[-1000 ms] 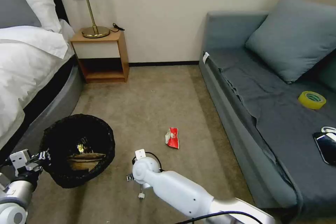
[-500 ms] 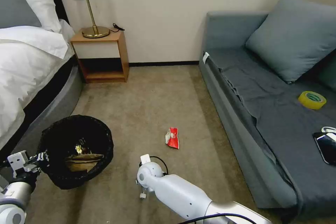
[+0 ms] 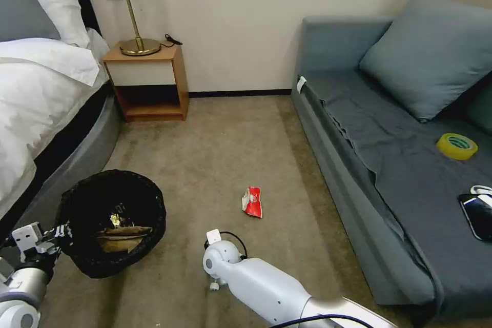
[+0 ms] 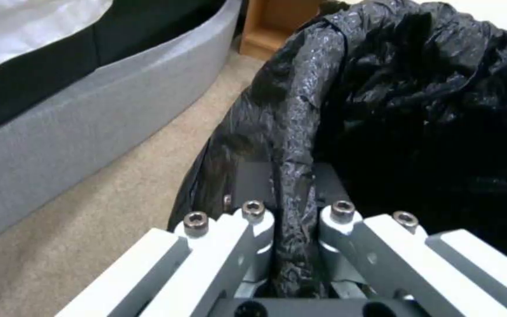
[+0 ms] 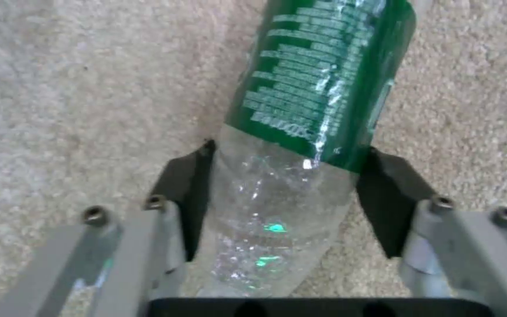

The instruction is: Pick up the trash bin, then pick up the garbage on the floor and place it into the trash bin.

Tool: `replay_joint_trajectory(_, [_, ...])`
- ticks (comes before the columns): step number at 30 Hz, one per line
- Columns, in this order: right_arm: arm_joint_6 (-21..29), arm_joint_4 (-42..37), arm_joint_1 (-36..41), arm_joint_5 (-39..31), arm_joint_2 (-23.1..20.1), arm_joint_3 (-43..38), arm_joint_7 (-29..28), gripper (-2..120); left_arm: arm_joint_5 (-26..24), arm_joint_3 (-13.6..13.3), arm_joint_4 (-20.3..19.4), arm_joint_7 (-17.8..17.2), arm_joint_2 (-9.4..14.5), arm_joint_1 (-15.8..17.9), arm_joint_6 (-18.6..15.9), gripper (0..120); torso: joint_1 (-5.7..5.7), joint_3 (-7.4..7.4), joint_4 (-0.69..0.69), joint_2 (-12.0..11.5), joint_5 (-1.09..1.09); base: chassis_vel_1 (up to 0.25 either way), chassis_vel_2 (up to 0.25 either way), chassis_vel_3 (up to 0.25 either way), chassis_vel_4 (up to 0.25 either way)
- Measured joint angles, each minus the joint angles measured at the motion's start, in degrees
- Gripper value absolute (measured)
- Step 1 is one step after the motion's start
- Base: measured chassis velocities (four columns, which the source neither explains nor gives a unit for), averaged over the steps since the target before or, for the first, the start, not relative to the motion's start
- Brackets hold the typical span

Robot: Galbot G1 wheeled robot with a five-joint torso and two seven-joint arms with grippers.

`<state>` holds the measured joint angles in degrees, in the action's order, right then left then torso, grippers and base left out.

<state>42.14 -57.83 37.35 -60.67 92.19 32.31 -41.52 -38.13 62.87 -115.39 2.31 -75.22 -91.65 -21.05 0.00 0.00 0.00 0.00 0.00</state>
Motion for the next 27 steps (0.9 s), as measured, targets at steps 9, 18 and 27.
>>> replay_joint_trajectory(9, [-0.3,-0.5,0.3,0.7,0.0,-0.1,0.4,28,0.1,-0.2,-0.3,0.0,0.1,0.0,0.0,4,0.00,0.00,0.00,0.0,0.00,0.000,0.000,0.000,0.000])
replay_joint_trajectory(18, [-0.9,-9.8,-1.1,-1.8,-3.8,-4.0,-3.9,20,0.1,-1.3,-0.4,-0.1,0.1,0.3,-0.2,4,0.00,0.00,0.00,0.0,0.00,0.000,0.000,0.000,0.000])
replay_joint_trajectory(27, [-3.3,-27.7,-4.6,-3.5,-13.3,-11.8,-8.0,20,0.6,-2.8,-0.7,-0.2,-0.2,0.7,-0.5,4,0.00,0.00,-0.01,0.0,0.01,0.000,0.000,0.000,0.000])
